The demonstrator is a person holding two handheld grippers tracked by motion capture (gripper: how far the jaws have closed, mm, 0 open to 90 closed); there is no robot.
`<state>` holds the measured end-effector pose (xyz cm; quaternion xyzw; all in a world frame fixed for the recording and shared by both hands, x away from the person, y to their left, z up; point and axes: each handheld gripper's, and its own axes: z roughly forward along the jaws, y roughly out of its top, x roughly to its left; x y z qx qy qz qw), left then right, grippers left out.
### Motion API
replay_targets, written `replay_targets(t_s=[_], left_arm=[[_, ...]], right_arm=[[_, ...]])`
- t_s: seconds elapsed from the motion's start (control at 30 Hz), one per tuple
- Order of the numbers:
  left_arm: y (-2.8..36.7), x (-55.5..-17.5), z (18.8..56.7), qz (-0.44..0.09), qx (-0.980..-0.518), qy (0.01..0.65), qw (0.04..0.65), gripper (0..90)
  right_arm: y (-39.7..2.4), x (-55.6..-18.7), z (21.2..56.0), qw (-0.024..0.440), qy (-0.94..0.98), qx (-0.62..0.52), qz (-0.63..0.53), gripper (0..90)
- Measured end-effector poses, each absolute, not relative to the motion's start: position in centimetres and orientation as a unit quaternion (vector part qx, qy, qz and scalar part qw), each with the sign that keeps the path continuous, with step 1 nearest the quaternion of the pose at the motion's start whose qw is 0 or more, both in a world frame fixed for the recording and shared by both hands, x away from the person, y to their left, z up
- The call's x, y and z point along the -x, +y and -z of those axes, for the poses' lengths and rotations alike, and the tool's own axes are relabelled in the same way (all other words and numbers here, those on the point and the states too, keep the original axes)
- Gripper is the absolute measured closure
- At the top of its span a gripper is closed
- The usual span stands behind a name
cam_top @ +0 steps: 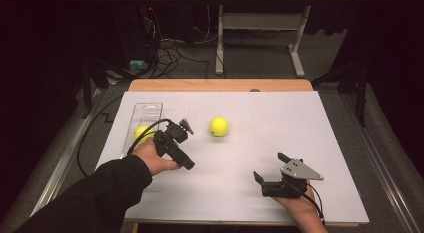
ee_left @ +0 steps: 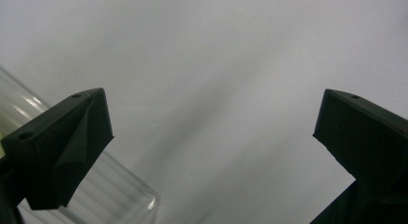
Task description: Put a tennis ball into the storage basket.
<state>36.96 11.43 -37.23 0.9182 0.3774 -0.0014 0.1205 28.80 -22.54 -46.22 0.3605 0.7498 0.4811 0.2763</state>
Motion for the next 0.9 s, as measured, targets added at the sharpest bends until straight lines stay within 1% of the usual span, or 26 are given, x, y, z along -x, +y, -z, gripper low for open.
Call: replay_targets(t_s=[0.2,0.3,0.33,0.37,0.47,0.53,0.6,0.8,0.9], left_arm=[[10.9,-36.4,38.0,-0.002,-0.921,0.373,0.113,0.5],[10.9,-36.2,38.3,0.002,-0.922,0.372,0.106,0.5],[11.0,-36.1,38.3,0.003,-0.922,0.372,0.106,0.5],[11.0,-36.0,38.3,0.005,-0.922,0.371,0.108,0.5],[11.2,-35.8,38.4,0.008,-0.922,0.371,0.115,0.5],[11.2,-35.7,38.6,0.008,-0.922,0.369,0.115,0.5],[11.3,-35.6,38.6,0.009,-0.922,0.370,0.115,0.5],[11.2,-35.4,38.8,0.010,-0.924,0.366,0.113,0.5],[11.1,-35.5,38.9,0.013,-0.924,0.365,0.113,0.5]], right_arm=[[-20.6,-30.8,45.8,0.272,0.754,-0.353,-0.483,0.0],[-19.2,-32.5,45.5,0.269,0.753,-0.355,-0.483,0.0],[-18.1,-33.8,45.4,0.268,0.757,-0.357,-0.478,0.0],[-18.1,-33.8,45.4,0.268,0.757,-0.357,-0.478,0.0],[-16.7,-35.8,45.3,0.269,0.756,-0.363,-0.473,0.2],[-15.0,-38.2,45.4,0.266,0.762,-0.370,-0.461,0.8],[-14.8,-38.5,45.4,0.266,0.762,-0.371,-0.459,1.0],[-11.8,-42.2,45.9,0.247,0.769,-0.385,-0.447,2.8],[-10.5,-43.7,45.9,0.240,0.773,-0.391,-0.438,5.6]])
